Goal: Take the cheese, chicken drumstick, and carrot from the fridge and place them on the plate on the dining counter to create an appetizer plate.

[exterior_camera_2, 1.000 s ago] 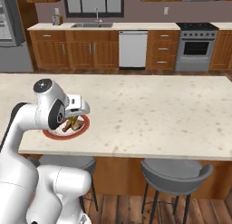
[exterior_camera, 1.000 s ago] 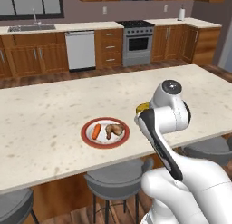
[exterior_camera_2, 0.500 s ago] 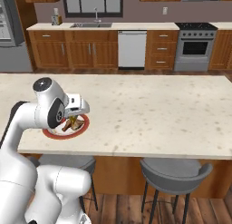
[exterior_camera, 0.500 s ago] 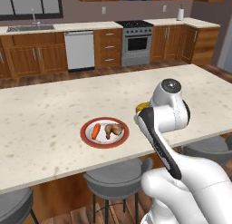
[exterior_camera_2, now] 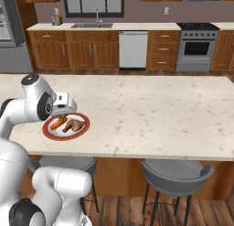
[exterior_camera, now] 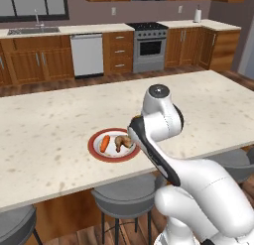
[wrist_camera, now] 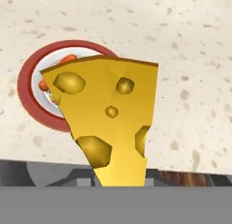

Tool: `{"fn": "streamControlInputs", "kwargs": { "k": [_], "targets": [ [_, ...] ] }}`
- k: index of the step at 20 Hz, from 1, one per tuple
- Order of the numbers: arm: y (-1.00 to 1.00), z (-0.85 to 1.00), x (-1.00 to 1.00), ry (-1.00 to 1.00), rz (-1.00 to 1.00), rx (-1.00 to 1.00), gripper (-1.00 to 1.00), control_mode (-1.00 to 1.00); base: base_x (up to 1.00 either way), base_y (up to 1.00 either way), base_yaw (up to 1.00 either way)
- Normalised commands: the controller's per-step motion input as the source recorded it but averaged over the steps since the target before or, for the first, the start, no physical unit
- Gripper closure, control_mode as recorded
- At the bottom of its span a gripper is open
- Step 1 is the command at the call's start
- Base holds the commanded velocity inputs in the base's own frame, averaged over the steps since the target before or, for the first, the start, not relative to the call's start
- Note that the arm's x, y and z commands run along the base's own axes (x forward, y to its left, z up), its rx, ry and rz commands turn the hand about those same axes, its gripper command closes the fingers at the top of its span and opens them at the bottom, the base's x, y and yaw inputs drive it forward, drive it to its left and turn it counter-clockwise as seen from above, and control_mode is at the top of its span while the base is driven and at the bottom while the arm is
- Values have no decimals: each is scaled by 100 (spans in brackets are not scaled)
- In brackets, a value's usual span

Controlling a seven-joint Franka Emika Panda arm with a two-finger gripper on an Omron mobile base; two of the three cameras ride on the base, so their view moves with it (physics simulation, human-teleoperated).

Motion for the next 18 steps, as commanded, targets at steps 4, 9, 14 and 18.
{"fn": "streamControlInputs", "kwargs": {
  "k": [4,9,14,18],
  "targets": [
    [44,0,0,8,-7,2,100,-100,0,0,0],
    [33,-7,-17,1,-18,10,100,-100,0,0,0],
    [20,-17,-21,0,-30,14,100,-100,0,0,0],
    [25,-21,-10,0,-36,12,100,-100,0,0,0]
  ]
}}
